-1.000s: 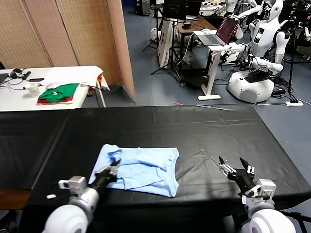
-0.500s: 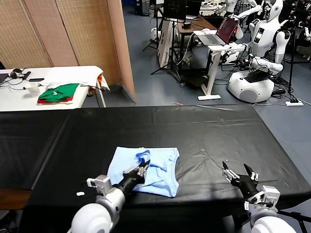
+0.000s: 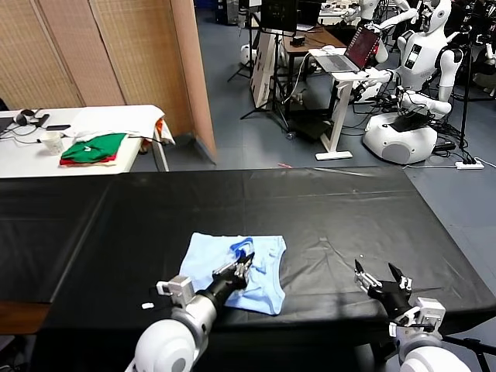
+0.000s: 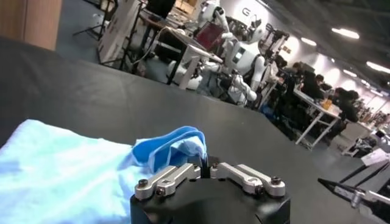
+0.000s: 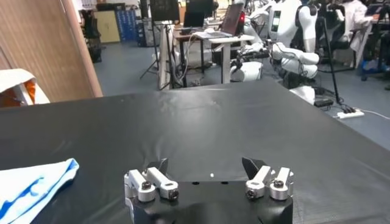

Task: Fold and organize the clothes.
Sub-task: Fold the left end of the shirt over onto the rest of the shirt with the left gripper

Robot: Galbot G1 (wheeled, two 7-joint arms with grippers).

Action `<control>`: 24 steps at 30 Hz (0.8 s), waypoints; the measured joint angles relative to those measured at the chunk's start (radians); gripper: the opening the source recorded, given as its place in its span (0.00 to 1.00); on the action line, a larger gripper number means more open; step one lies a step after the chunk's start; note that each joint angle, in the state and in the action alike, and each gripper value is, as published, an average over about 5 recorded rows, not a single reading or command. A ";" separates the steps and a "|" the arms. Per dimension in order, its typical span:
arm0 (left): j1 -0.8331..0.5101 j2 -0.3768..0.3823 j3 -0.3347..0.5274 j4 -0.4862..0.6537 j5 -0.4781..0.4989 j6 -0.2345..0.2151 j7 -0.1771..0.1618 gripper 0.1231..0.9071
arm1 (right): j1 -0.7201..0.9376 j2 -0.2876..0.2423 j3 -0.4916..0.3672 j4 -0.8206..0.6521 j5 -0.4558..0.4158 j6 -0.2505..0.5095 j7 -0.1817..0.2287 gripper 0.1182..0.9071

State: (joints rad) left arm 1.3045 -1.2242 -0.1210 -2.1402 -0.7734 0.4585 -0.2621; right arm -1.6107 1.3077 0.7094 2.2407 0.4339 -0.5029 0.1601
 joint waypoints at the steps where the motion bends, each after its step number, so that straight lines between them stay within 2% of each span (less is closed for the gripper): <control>1: 0.000 -0.003 0.002 0.003 0.002 0.000 0.001 0.08 | 0.000 0.000 0.000 0.000 0.000 0.000 0.000 1.00; 19: 0.000 -0.079 0.059 0.068 0.069 -0.013 0.007 0.08 | 0.003 -0.003 -0.016 -0.001 -0.019 -0.002 -0.008 1.00; 22: -0.003 -0.089 0.061 0.077 0.081 -0.019 0.011 0.18 | 0.000 -0.013 -0.030 -0.001 -0.028 -0.001 -0.021 1.00; 24: -0.006 -0.096 0.063 0.081 0.082 -0.022 0.015 0.34 | -0.005 -0.023 -0.043 0.000 -0.033 0.002 -0.033 1.00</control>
State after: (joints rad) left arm 1.2989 -1.3201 -0.0581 -2.0587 -0.6916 0.4364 -0.2470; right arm -1.6156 1.2848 0.6669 2.2403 0.4007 -0.5009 0.1267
